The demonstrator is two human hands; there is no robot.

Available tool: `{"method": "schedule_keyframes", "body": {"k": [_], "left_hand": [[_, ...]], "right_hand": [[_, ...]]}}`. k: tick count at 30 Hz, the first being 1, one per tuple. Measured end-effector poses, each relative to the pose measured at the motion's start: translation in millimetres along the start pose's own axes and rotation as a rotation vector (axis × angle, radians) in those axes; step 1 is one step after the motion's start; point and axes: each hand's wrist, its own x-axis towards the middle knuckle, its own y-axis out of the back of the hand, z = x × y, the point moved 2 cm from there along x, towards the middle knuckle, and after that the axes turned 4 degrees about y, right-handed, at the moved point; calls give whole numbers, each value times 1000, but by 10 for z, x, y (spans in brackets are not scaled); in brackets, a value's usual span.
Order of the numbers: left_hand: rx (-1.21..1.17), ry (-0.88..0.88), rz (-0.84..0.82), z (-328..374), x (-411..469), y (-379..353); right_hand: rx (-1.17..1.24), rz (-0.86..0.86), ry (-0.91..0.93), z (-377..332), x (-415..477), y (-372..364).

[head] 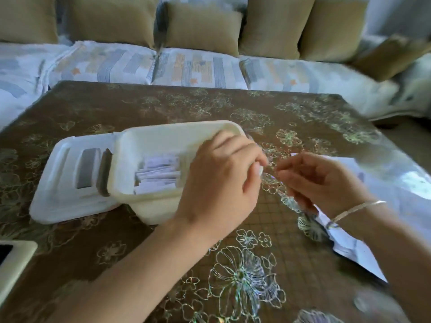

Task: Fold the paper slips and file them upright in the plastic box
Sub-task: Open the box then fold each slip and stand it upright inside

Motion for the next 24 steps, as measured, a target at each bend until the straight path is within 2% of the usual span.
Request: {"method": "schedule_keyframes", "body": {"k": [2, 3, 5, 7, 15, 19, 22, 24], "left_hand": [[-43, -4, -88, 152, -149, -239], [-59, 2, -142, 224, -233, -369], [-73, 28, -253, 268, -422, -592], [-73, 59, -330, 267, -597, -769], [-78, 148, -413, 285, -973, -988], [-58, 187, -414, 210, -1073, -901], [-25, 229, -399, 143, -1123, -840], [6, 236, -408, 115, -1170, -822]], "right_hand": [[-140, 160, -46, 381, -257, 230], [-304, 218, -60, 574, -410, 364], [-652, 202, -123, 902, -671, 522], [-844, 108, -187, 1166, -879, 618], [-1146, -98, -180, 1399, -837, 416], [-1148, 43, -16, 1372, -804, 265], [-1065, 210, 181, 1352, -855, 133], [-976, 251, 238, 1245, -938, 21]]}}
